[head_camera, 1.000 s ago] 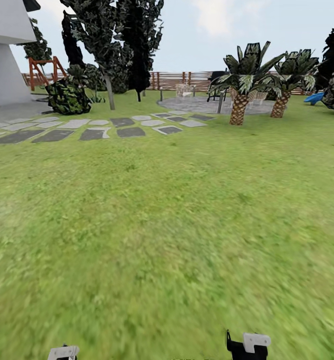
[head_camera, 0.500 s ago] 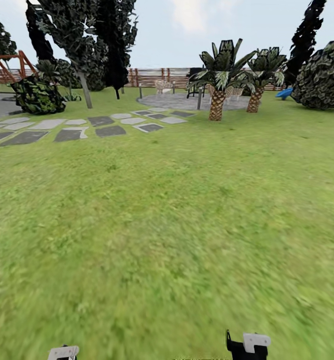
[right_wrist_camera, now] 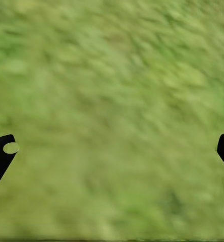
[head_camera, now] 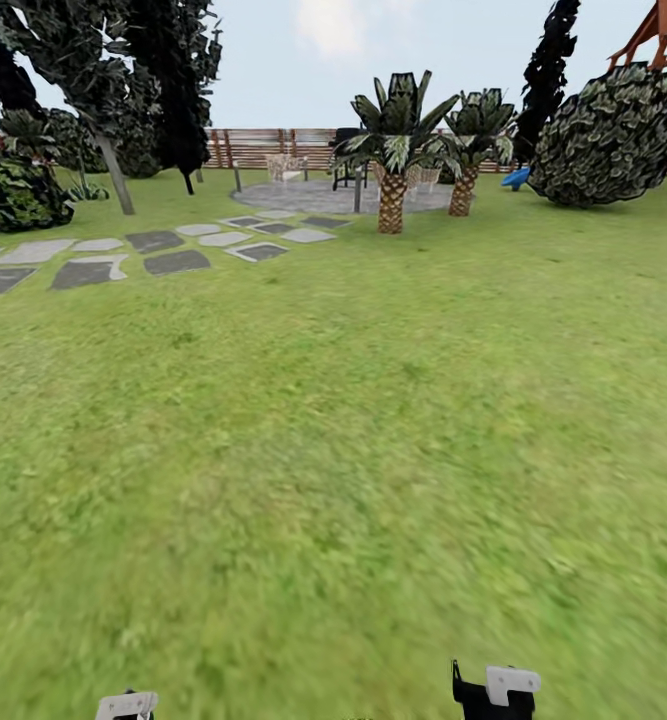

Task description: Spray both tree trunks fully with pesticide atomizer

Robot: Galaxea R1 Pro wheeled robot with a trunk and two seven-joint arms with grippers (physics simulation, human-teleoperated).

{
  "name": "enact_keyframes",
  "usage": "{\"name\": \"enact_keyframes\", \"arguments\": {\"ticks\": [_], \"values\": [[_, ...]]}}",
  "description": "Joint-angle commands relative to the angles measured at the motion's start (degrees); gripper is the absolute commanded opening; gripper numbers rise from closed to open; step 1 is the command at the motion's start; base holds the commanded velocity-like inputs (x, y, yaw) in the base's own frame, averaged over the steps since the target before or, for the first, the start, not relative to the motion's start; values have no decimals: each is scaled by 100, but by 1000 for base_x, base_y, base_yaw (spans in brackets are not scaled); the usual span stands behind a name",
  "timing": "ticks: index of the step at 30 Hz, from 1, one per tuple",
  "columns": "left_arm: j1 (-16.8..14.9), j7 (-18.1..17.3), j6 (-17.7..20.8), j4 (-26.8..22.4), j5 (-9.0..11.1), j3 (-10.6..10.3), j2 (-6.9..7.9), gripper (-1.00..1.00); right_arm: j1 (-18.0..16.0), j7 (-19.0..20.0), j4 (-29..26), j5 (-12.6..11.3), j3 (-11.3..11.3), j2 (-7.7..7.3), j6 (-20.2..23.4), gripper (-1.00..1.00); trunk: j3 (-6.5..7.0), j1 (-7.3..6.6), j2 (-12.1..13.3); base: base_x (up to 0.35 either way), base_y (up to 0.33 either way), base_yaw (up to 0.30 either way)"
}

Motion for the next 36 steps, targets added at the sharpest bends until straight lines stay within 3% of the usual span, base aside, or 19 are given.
{"name": "enact_keyframes", "arguments": {"ticks": [1, 7, 14, 36], "values": [[-2, -59, -4, 4, 66, 29, 1, -100, -5, -39, 6, 60, -19, 1, -7, 100, -10, -1, -2, 0, 0, -250], [-2, -24, 5, 4, 225, 34, 28, -100, -5, -39, 6, 60, -18, 1, -7, 100, -44, -1, -2, 0, 0, -250], [-2, -24, -2, 4, 252, 33, 43, -100, -6, -39, 6, 60, -18, 1, -7, 100, -83, -1, -2, 0, -10, -250], [0, -15, -4, 12, 254, 33, 45, -100, -6, -39, 6, 60, -22, 1, -7, 100, -102, -1, -2, 102, -240, -292]]}}
